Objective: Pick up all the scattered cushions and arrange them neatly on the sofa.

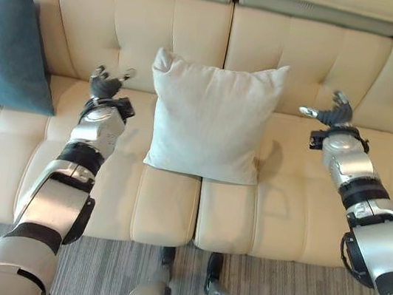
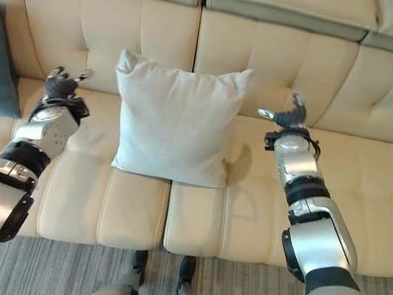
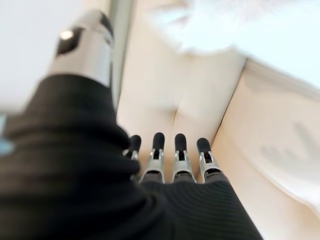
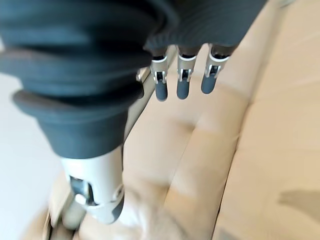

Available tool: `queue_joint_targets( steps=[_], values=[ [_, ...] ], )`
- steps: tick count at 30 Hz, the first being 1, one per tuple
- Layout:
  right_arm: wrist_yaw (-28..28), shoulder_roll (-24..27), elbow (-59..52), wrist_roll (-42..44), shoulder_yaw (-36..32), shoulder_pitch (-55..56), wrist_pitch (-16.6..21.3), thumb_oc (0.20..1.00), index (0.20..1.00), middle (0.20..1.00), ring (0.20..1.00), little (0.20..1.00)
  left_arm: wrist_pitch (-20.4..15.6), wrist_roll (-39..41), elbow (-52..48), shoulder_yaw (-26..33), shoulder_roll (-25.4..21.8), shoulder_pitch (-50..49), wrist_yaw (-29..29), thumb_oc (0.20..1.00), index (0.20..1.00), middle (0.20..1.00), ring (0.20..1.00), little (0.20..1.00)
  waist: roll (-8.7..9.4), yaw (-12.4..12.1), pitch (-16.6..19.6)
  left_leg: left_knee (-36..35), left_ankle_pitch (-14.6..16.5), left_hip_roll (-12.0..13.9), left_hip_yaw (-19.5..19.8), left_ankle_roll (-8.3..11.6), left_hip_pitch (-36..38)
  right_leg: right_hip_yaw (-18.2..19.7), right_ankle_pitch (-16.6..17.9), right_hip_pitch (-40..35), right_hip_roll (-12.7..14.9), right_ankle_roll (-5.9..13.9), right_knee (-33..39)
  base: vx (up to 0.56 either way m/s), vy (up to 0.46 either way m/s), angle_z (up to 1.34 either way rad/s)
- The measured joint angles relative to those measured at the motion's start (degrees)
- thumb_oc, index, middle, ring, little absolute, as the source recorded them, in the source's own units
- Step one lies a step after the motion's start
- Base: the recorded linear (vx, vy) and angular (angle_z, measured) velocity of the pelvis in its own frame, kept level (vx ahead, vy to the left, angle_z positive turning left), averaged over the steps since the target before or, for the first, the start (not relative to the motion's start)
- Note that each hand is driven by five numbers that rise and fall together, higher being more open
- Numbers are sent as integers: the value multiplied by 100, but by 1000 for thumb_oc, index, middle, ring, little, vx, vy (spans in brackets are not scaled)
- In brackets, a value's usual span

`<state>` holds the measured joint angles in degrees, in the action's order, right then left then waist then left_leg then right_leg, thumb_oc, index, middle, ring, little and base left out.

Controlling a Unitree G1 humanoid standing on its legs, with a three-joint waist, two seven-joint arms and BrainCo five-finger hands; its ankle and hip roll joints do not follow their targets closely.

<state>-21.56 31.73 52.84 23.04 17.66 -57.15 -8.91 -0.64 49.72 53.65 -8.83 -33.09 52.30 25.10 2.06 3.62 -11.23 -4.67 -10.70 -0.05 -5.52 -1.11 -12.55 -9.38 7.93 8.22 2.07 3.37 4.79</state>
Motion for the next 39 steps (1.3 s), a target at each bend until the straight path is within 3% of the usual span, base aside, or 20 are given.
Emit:
queue_joint_targets(
  steps=[3, 4, 6, 9, 10, 11, 12, 14, 19, 24, 25, 26, 27, 30, 32, 34, 35, 36, 37, 39],
  values=[
    [-153, -18, -892, 209, -987, 1000, 262, 1000, 1000, 1000, 1000, 1000, -69, 79, -649, 500, -170, -735, -67, 1000, 1000, 1000, 1000, 1000, 0, 1, 0, -6, 131, 35, 13, 110, 185, 11, -100, -177, -28, -19, 2, 36, 29, -3],
    [-157, -14, -950, 253, -1037, 1183, 298, 1000, 1000, 1000, 1000, 1000, -64, 65, -749, 513, -193, -915, -87, 1000, 1000, 1000, 1000, 1000, -3, -12, 2, -4, 158, 41, 19, 133, 208, 10, -122, -201, -40, -42, 1, -11, 46, -1],
    [-15, -16, -1301, 316, -1341, 2044, 504, 1000, 1000, 1000, 1000, 1000, -48, -382, -1327, 704, -273, -1875, -320, 1000, 1000, 1000, 1000, 1000, -7, -1, 5, -4, 205, 58, 13, 129, 291, 20, -145, -274, -55, -61, 0, 14, 38, -5],
    [313, 75, -1397, 286, -1677, 3138, 457, 1000, 1000, 1000, 1000, 1000, 102, -1122, -1700, 953, -303, -3136, -561, 1000, 1000, 1000, 1000, 1000, -10, -13, 7, -45, 323, 63, 16, 186, 404, 25, -220, -386, -52, -101, 21, 2, 48, -3],
    [348, 66, -1478, 282, -1778, 3384, 443, 1000, 1000, 1000, 1000, 1000, 144, -1252, -1783, 1038, -253, -3412, -566, 1000, 1000, 1000, 1000, 1000, -12, -18, 9, -44, 323, 62, 14, 186, 417, 31, -256, -395, -55, -112, 28, -60, 86, -2],
    [521, -198, -2192, 312, -2371, 4173, 509, 1000, 1000, 1000, 1000, 1000, 217, -1705, -2650, 1293, -145, -4378, -741, 1000, 1000, 1000, 1000, 1000, -14, -19, 14, -46, 333, 63, 18, 172, 450, 34, -288, -424, -55, -106, 31, -51, 68, -2],
    [568, -266, -2268, 325, -2491, 4404, 493, 1000, 1000, 1000, 1000, 1000, 256, -1868, -2856, 1291, -135, -4691, -831, 1000, 1000, 1000, 1000, 1000, -16, -19, 15, -46, 340, 64, 18, 161, 478, 39, -290, -451, -55, -111, 31, -89, 100, 0],
    [745, -782, -2511, 345, -2972, 5258, 508, 1000, 1000, 1000, 1000, 1000, 340, -2397, -3200, 1775, 466, -5607, -1066, 1000, 1000, 1000, 1000, 1000, -68, -57, 129, -46, 350, 51, 15, 148, 570, 32, -309, -544, -47, -98, 30, -92, 92, 2],
    [1045, -1023, -2390, -37, -2842, 6088, 366, 1000, 1000, 1000, 1000, 1000, 586, -2863, -2849, 1761, 984, -5968, -1333, 1000, 1000, 1000, 1000, 1000, -191, -137, 300, -42, 375, 20, 34, 105, 572, -6, -297, -574, -16, -82, 28, -130, 76, 7],
    [1135, -1404, -1924, -119, -2552, 6134, 330, 1000, 1000, 1000, 1000, 1000, 644, -3070, -2366, 1566, 1104, -6043, -1437, 1000, 1000, 1000, 1000, 1000, -143, -126, 571, -43, 372, 34, -153, 103, 466, 32, -237, -401, 26, -3, 29, -254, 37, -15],
    [1167, -1465, -1900, -120, -2479, 6146, 351, 1000, 1000, 1000, 1000, 1000, 644, -3084, -2315, 1544, 1127, -6057, -1429, 1000, 1000, 1000, 1000, 1000, -130, -88, 566, -4, 329, 15, -199, 46, 458, 39, -158, -381, 49, 79, -10, -269, 6, -22],
    [1164, -1510, -1732, -153, -2478, 6064, 393, 1000, 1000, 1000, 1000, 1000, 635, -3085, -2217, 1512, 1247, -6062, -1397, 1000, 1000, 1000, 1000, 1000, -188, -73, 541, -5, 202, 65, -293, -162, 468, 50, -21, -343, 27, 152, -90, -157, -11, -24],
    [1195, -1508, -1656, -164, -2371, 6036, 372, 1000, 1000, 1000, 1000, 1000, 633, -3085, -2140, 1488, 1296, -6050, -1411, 1000, 1000, 1000, 1000, 1000, -194, -91, 537, -6, 207, 84, -335, -170, 469, 66, -49, -278, 36, 181, -171, -168, -37, -25],
    [1264, -1624, -1580, -151, -2271, 6017, 359, 1000, 1000, 1000, 1000, 1000, 613, -3066, -1925, 1427, 1468, -6069, -1446, 1000, 1000, 1000, 1000, 1000, -277, -124, 506, -40, 211, 192, -479, -327, 482, -26, -916, -177, 180, 103, -1334, -160, -97, -17],
    [1318, -1763, -1598, -49, -2273, 6030, 385, 1000, 1000, 1000, 1000, 1000, 620, -3065, -1862, 1278, 1473, -6184, -1443, 1000, 1000, 1000, 1000, 1000, -174, -189, 545, 0, 168, 235, -551, -295, 478, -15, -1524, -417, 343, 241, -1903, -257, -166, -30],
    [1315, -1884, -1689, -42, -2239, 6043, 386, 1000, 1000, 1000, 1000, 1000, 641, -3066, -1898, 1195, 1482, -6296, -1458, 1000, 1000, 1000, 1000, 1000, -63, -272, 553, 0, 78, 224, -649, -154, 414, 29, -1791, -730, 393, 266, -1531, -297, -205, -28],
    [1335, -1875, -1706, -36, -2183, 6049, 402, 1000, 1000, 1000, 1000, 1000, 647, -3069, -1857, 1162, 1533, -6311, -1461, 1000, 1000, 1000, 1000, 1000, -73, -315, 514, 0, 78, 298, -687, -88, 405, 43, -1701, -875, 293, 150, -1157, -394, -306, -37],
    [1337, -1851, -1732, -34, -2113, 6031, 404, 1000, 1000, 1000, 1000, 1000, 666, -3071, -1876, 1102, 1609, -6403, -1488, 1000, 1000, 1000, 1000, 1000, -196, -333, 475, 5, 8, 426, -674, 67, 396, 4, -1514, -998, 112, 73, -821, -400, -313, -18],
    [1350, -1807, -1758, -38, -2035, 6091, 403, 1000, 1000, 1000, 1000, 1000, 671, -3072, -1881, 1108, 1693, -6413, -1497, 1000, 1000, 1000, 1000, 1000, -322, -332, 485, 15, -111, 529, -591, 223, 322, 33, -1387, -1051, -16, -13, -637, -236, -167, 4],
    [1347, -1798, -1727, -37, -2035, 6291, 383, 1000, 1000, 1000, 1000, 1000, 673, -3072, -1885, 1110, 1732, -6369, -1509, 1000, 1000, 1000, 1000, 1000, -376, -334, 450, 7, -142, 645, -471, 373, 314, -25, -1292, -1164, -192, -152, -461, -497, -292, 22]
  ],
)
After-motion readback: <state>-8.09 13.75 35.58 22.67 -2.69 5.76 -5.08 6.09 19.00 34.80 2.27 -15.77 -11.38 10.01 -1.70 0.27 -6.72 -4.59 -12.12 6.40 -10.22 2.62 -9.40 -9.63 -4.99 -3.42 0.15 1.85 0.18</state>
